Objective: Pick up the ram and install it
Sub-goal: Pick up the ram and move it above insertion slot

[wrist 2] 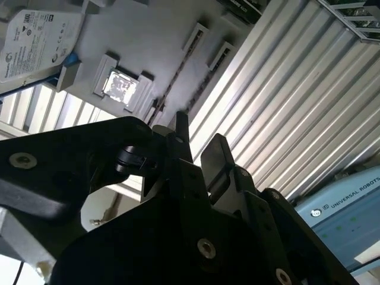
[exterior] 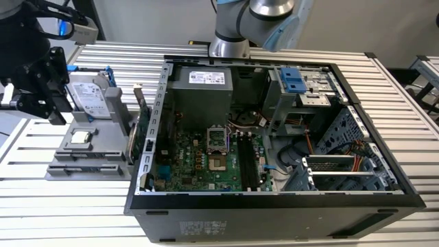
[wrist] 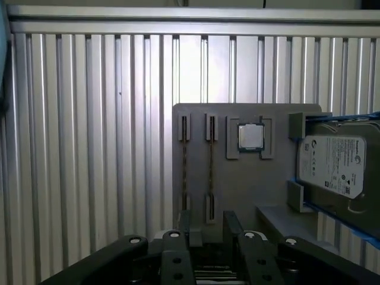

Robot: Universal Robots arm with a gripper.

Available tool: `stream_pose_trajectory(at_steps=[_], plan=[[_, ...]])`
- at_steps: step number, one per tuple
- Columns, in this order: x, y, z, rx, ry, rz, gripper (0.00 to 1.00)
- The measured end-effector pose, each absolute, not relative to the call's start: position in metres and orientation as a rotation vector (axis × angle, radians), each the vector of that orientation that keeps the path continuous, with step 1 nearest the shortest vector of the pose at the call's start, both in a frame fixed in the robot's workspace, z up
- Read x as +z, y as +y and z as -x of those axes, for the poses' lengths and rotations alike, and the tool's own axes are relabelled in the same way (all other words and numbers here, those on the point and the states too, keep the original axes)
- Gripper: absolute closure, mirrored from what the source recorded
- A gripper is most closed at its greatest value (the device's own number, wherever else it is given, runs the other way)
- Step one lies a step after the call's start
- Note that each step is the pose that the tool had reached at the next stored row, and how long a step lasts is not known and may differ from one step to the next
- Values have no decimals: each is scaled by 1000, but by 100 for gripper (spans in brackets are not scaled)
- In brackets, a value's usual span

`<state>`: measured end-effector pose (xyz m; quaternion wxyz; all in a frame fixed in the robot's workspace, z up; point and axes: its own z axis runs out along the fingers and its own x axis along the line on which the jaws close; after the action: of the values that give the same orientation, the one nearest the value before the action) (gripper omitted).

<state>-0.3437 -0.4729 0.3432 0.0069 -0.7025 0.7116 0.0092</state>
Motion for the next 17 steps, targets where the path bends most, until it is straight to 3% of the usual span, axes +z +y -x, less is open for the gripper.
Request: stream_pose_trajectory(at_steps=[17], plan=[[319, -473, 345, 28, 2225, 2197, 0]])
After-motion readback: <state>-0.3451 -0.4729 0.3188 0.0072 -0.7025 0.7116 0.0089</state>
